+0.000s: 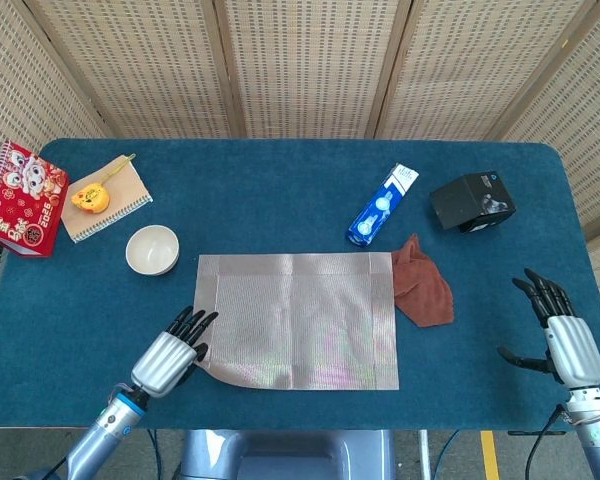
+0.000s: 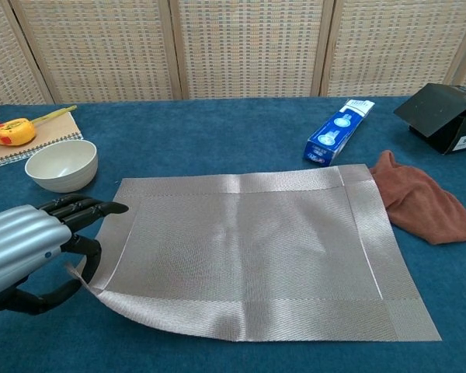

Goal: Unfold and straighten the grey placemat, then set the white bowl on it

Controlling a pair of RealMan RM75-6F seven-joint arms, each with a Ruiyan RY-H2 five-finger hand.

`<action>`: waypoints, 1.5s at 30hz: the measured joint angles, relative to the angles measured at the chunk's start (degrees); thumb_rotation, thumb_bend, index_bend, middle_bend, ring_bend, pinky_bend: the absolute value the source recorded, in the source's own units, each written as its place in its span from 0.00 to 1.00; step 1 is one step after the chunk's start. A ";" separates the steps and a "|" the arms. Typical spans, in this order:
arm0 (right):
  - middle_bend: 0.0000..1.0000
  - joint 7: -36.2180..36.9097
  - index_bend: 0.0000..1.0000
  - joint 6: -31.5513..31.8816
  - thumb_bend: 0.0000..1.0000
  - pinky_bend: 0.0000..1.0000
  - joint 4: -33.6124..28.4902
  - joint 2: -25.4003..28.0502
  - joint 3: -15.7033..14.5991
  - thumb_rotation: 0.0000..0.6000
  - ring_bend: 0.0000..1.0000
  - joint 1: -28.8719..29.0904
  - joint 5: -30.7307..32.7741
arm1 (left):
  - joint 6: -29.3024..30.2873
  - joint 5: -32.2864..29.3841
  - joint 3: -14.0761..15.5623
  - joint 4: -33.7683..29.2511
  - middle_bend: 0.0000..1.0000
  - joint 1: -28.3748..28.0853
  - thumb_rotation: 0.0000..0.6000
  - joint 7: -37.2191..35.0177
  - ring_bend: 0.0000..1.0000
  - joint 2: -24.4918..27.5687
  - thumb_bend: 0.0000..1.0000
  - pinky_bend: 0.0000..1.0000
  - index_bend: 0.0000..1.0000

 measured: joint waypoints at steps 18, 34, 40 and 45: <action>0.00 -1.12 0.14 -0.21 0.09 0.00 -0.48 -0.26 -0.48 1.00 0.00 -0.02 -0.60 | 0.00 4.79 1.57 -0.14 0.00 1.73 1.00 -5.66 0.00 2.18 0.14 0.00 0.00; 0.00 -1.59 0.14 0.34 0.09 0.00 -1.43 -0.03 -0.90 1.00 0.00 -0.18 -1.62 | 7.69 5.86 -3.35 -0.13 0.00 2.95 1.00 -11.57 0.00 8.93 0.16 0.00 0.07; 0.00 -1.79 0.14 0.22 0.09 0.00 -1.44 -0.02 -0.96 1.00 0.00 -0.15 -1.64 | 6.66 0.73 -7.91 1.03 0.00 2.28 1.00 -11.88 0.00 10.61 0.17 0.00 0.11; 0.00 -2.33 0.14 0.01 0.09 0.00 -1.38 -0.22 -1.04 1.00 0.00 -0.08 -1.64 | 2.37 -4.69 -11.09 4.30 0.00 0.98 1.00 -10.24 0.00 10.56 0.17 0.00 0.16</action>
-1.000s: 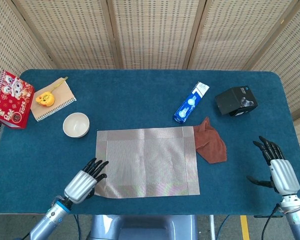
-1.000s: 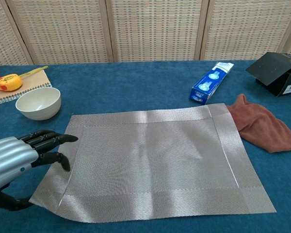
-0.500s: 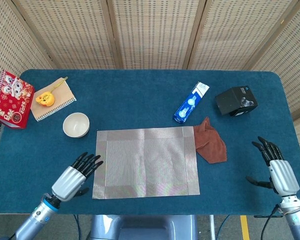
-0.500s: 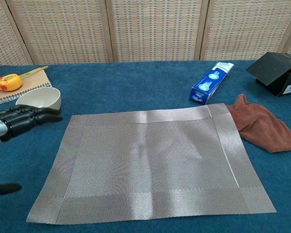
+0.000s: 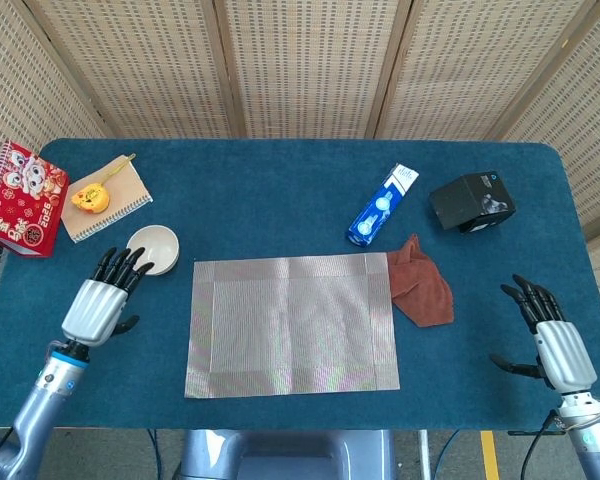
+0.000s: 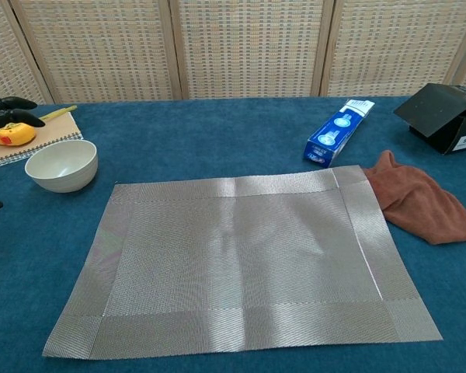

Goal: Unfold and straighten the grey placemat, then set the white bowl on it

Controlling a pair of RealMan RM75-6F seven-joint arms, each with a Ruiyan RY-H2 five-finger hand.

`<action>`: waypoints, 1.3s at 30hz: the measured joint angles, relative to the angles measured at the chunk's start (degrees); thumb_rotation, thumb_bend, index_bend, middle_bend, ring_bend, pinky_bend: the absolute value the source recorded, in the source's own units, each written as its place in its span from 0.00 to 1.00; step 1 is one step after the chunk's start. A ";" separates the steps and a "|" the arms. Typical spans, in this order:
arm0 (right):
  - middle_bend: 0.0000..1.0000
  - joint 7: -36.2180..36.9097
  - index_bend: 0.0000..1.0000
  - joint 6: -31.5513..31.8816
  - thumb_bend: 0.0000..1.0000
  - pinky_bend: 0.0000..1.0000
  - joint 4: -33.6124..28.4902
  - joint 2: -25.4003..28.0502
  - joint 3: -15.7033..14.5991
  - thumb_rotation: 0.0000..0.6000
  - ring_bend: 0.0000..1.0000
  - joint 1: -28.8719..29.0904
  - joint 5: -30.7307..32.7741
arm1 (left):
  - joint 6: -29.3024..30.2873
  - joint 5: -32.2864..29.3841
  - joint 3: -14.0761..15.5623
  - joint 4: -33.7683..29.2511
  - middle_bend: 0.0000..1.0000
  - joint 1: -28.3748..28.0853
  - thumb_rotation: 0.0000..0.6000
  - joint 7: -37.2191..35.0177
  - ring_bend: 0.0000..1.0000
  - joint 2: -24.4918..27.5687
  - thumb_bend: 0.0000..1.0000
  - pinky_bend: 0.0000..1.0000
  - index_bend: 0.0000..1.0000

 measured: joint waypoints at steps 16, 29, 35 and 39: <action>0.00 -0.16 0.14 -0.23 0.09 0.00 0.20 -0.06 0.02 1.00 0.00 0.07 0.21 | -11.50 -12.57 -6.25 13.66 0.00 -4.09 1.00 3.81 0.00 -7.23 0.24 0.00 0.26; 0.00 0.20 0.14 -0.09 0.09 0.00 0.36 -0.03 0.15 1.00 0.00 0.03 0.37 | -15.74 -16.08 -8.42 19.71 0.00 -7.35 1.00 5.81 0.00 -13.12 0.33 0.00 0.39; 0.00 0.63 0.14 -0.04 0.09 0.00 0.51 0.07 0.18 1.00 0.00 0.04 0.35 | -16.82 -17.18 -8.73 21.75 0.00 -8.09 1.00 6.84 0.00 -14.90 0.41 0.00 0.47; 0.00 0.71 0.14 -0.02 0.09 0.00 0.48 0.10 0.14 1.00 0.00 0.04 0.27 | -17.03 -17.50 -8.79 22.84 0.00 -8.26 1.00 6.93 0.00 -15.58 0.49 0.00 0.53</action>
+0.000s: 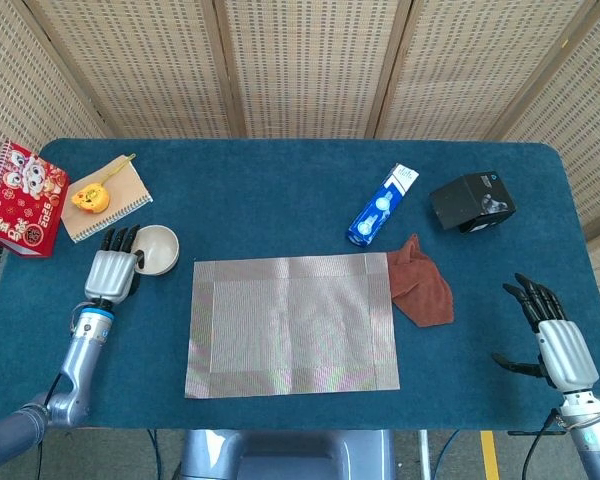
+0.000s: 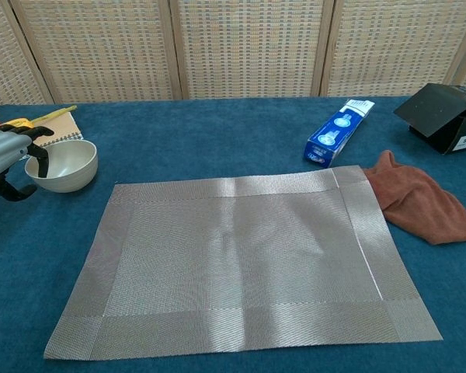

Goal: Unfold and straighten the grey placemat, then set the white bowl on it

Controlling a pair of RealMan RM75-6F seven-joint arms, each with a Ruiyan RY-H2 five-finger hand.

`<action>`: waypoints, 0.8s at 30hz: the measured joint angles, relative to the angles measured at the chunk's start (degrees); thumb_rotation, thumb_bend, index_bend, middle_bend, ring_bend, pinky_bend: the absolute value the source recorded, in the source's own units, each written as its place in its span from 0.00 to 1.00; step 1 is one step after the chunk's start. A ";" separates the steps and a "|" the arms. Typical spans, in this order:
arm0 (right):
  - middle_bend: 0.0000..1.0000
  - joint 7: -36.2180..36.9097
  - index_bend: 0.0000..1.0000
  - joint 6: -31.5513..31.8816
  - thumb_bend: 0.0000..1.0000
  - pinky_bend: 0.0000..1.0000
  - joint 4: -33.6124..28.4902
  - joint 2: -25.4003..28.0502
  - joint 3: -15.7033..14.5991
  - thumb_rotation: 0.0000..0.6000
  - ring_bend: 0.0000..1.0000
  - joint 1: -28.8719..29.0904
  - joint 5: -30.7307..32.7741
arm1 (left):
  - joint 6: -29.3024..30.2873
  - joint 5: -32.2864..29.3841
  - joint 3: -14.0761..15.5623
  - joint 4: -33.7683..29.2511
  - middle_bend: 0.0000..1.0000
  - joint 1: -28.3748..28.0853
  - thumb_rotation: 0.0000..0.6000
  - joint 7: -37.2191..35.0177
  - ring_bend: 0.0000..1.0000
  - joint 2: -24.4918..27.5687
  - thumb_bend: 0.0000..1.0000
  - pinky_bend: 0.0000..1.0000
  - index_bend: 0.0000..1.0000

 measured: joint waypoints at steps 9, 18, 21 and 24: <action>0.00 -0.17 0.14 -0.05 0.09 0.00 -0.09 -0.03 -0.09 1.00 0.00 0.00 -0.08 | 0.19 0.24 0.41 0.83 0.00 0.24 1.00 -0.54 0.00 -0.24 0.68 0.00 0.62; 0.00 -0.32 0.14 0.07 0.09 0.00 -0.23 -0.10 -0.13 1.00 0.00 0.00 -0.25 | 2.73 2.59 1.17 -1.31 0.00 0.76 1.00 -1.35 0.00 0.99 0.68 0.00 0.64; 0.00 -0.15 0.14 0.29 0.09 0.00 -0.36 0.00 -0.14 1.00 0.00 -0.04 -0.40 | 4.49 4.00 1.33 -3.15 0.00 0.90 1.00 -1.62 0.00 1.78 0.68 0.00 0.64; 0.00 0.04 0.14 0.46 0.09 0.00 -0.50 0.13 -0.18 1.00 0.00 -0.09 -0.56 | 6.51 5.78 1.51 -6.24 0.00 1.00 1.00 -1.69 0.00 2.98 0.68 0.00 0.65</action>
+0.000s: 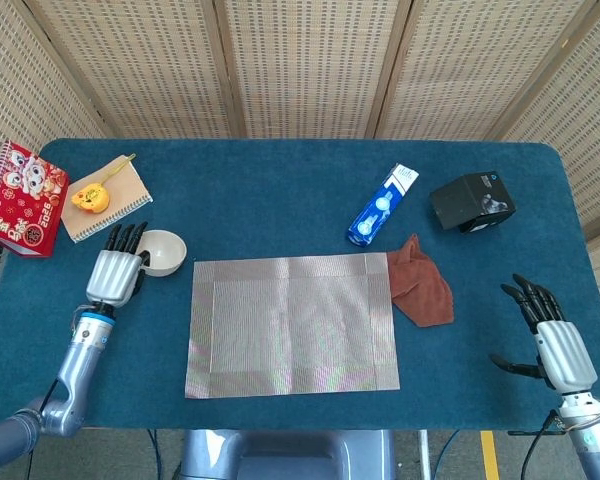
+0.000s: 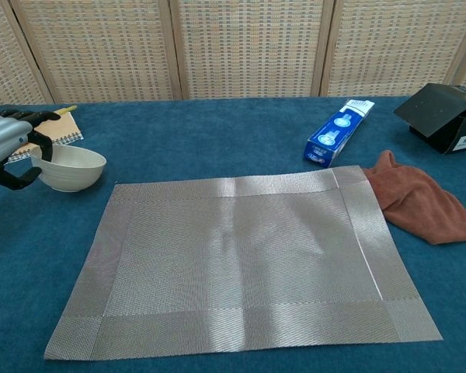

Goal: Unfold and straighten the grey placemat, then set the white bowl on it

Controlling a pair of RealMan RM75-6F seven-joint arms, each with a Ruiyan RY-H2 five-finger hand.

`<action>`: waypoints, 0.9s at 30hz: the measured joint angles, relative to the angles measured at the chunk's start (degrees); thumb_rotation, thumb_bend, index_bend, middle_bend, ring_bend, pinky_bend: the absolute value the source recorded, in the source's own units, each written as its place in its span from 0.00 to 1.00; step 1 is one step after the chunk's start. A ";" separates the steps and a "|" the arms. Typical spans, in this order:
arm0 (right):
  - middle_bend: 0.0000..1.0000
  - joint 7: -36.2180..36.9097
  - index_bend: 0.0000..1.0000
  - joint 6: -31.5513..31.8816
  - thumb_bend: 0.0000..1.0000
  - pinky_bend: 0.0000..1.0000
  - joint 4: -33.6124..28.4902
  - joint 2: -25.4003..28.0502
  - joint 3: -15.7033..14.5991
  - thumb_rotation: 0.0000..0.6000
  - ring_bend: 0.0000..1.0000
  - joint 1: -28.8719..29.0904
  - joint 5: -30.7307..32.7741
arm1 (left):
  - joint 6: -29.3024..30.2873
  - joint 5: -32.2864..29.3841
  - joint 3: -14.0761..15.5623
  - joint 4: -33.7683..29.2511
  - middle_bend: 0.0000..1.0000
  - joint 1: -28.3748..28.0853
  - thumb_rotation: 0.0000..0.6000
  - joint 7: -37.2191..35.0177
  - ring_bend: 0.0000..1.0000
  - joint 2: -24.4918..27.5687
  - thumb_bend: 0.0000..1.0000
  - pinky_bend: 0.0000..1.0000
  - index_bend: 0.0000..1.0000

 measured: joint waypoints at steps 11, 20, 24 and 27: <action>0.00 1.03 0.14 0.81 0.09 0.00 -0.48 0.55 -0.04 1.00 0.00 -0.17 -0.54 | 6.05 5.94 0.51 -12.51 0.00 -0.15 1.00 3.72 0.00 3.64 0.68 0.00 0.67; 0.00 2.05 0.14 1.30 0.09 0.00 -0.75 1.05 0.06 1.00 0.00 -0.28 -0.68 | 6.71 6.95 -0.81 -17.85 0.00 -2.00 1.00 8.03 0.00 2.66 0.68 0.00 0.68; 0.00 2.58 0.14 1.48 0.09 0.00 -0.83 1.30 0.15 1.00 0.00 -0.34 -0.63 | 6.42 6.93 -1.47 -18.83 0.00 -3.11 1.00 9.65 0.00 0.60 0.67 0.00 0.68; 0.00 2.87 0.14 1.50 0.09 0.00 -0.88 1.40 0.17 1.00 0.00 -0.34 -0.61 | 6.15 7.07 -1.79 -18.99 0.00 -3.97 1.00 10.14 0.00 -1.21 0.67 0.00 0.68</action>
